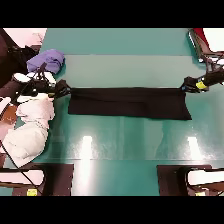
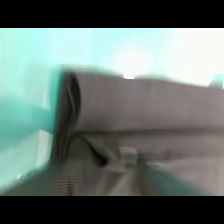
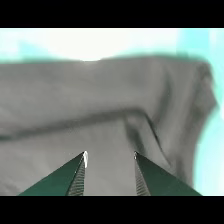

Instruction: Fold the shirts.

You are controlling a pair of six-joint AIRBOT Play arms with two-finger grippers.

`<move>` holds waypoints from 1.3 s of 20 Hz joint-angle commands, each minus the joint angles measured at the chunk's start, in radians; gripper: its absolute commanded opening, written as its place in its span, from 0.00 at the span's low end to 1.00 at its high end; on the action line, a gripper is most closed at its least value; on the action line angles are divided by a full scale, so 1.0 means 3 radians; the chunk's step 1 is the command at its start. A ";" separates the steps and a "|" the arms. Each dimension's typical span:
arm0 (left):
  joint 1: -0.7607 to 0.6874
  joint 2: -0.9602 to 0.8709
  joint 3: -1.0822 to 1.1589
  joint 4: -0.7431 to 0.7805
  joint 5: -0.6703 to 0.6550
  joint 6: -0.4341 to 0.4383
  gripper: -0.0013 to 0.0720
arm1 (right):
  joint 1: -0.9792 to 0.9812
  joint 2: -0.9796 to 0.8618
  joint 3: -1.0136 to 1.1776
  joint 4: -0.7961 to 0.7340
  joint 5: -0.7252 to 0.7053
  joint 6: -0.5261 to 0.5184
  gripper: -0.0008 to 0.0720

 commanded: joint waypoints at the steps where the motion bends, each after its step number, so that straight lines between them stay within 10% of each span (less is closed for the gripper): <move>1: 0.0001 -0.0078 0.0203 -0.0098 -0.0003 0.0011 0.77 | -0.0058 -0.0262 0.0332 0.0446 -0.0013 0.0064 0.52; 4: 0.0001 -0.0078 0.0460 -0.0098 -0.0507 0.0015 0.70 | -0.0221 -0.0220 0.0362 0.0478 0.0151 -0.0052 0.52; 7: 0.0001 -0.0070 0.0554 -0.0114 -0.0965 0.0187 0.05 | -0.0495 -0.0212 0.0354 0.0479 0.0572 -0.0259 0.65; 9: -0.0056 -0.0064 0.0553 -0.0086 -0.1083 0.0198 0.05 | -0.0710 -0.0212 0.0276 0.0481 0.0717 -0.0290 0.87; 26: -0.1743 -0.0067 0.0553 -0.0048 -0.0712 0.0010 0.05 | -0.0903 -0.0827 -0.0244 0.1095 0.0891 -0.1047 0.79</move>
